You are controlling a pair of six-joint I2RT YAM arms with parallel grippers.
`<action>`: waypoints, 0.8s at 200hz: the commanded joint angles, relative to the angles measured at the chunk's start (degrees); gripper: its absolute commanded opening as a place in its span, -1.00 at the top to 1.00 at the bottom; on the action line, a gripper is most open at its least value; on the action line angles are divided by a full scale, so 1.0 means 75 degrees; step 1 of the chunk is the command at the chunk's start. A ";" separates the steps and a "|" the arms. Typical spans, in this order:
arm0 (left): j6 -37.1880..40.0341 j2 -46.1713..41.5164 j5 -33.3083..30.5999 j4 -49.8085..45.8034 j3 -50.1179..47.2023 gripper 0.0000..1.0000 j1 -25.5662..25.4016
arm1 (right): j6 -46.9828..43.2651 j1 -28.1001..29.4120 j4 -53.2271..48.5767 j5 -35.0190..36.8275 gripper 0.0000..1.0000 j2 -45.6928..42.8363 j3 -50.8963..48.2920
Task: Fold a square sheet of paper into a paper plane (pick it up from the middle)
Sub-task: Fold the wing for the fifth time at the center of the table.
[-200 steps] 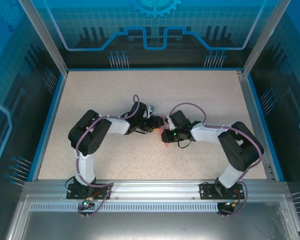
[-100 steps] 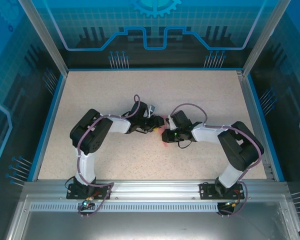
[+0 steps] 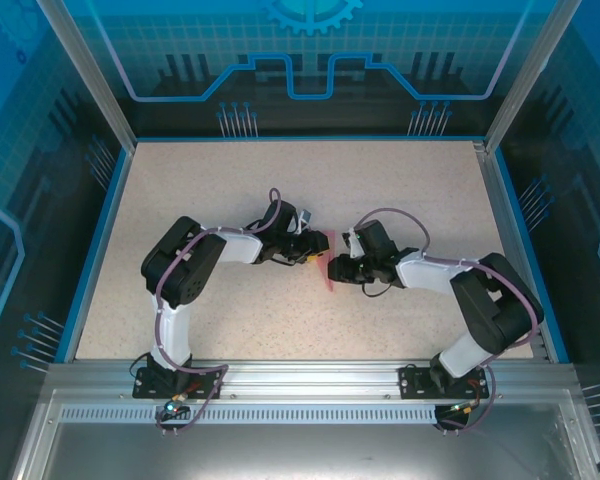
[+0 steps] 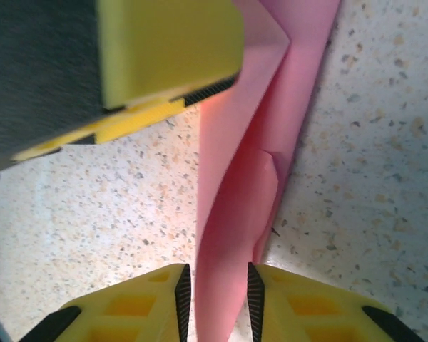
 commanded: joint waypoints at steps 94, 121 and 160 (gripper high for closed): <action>0.0338 0.0390 0.0155 -0.0569 0.0162 0.17 0.0007 | 0.0920 0.0108 0.1121 -0.1214 0.71 0.0727 0.0309; 0.0336 0.0396 0.0166 -0.0570 0.0177 0.17 0.0003 | 0.0836 0.0076 0.0835 -0.0836 0.72 0.0900 0.0306; 0.0342 0.0411 0.0124 -0.0619 0.0199 0.17 0.0016 | 0.0691 -0.0051 0.0642 -0.0720 0.72 0.0950 0.0108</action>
